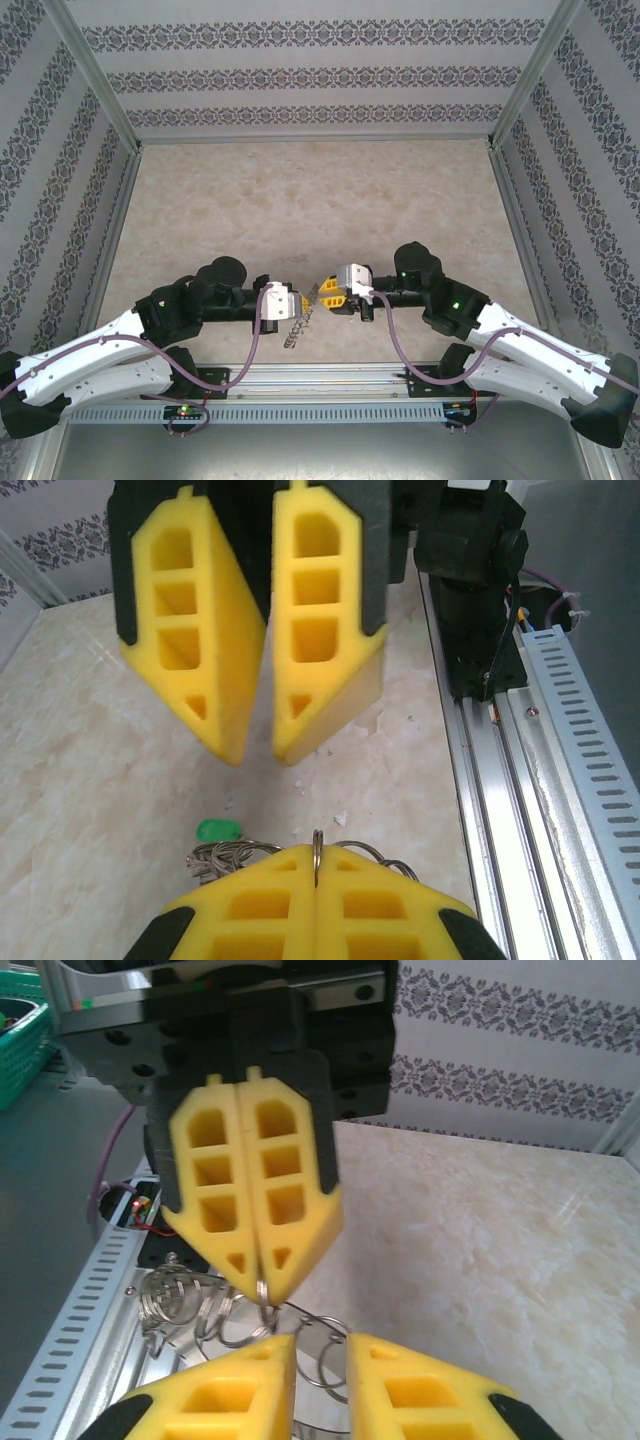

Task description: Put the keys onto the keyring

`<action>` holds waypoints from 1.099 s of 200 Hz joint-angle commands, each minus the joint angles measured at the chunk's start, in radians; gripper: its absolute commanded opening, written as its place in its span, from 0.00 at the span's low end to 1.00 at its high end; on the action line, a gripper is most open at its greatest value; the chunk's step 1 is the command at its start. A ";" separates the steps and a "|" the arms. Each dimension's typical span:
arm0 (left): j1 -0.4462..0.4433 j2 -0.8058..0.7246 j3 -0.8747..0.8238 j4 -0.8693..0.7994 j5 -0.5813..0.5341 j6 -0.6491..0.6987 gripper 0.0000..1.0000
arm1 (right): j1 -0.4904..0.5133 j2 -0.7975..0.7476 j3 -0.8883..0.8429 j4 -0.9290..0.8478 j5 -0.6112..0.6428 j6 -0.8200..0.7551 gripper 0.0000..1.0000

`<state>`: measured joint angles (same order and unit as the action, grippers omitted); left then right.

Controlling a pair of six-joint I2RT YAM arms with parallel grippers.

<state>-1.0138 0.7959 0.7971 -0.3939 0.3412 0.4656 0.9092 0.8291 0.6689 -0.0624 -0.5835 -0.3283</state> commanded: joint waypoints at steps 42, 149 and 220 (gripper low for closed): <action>-0.012 -0.009 0.038 0.003 0.001 0.016 0.00 | 0.058 0.025 -0.008 -0.016 0.032 -0.001 0.24; -0.012 -0.001 0.030 0.003 0.010 0.002 0.00 | 0.074 0.105 0.023 0.051 0.031 -0.002 0.19; -0.012 0.026 0.046 -0.018 -0.027 0.004 0.00 | 0.085 0.107 0.026 0.066 0.028 0.009 0.22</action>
<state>-1.0138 0.8112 0.7975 -0.4194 0.3332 0.4675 0.9733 0.9325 0.6678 -0.0486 -0.5423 -0.3283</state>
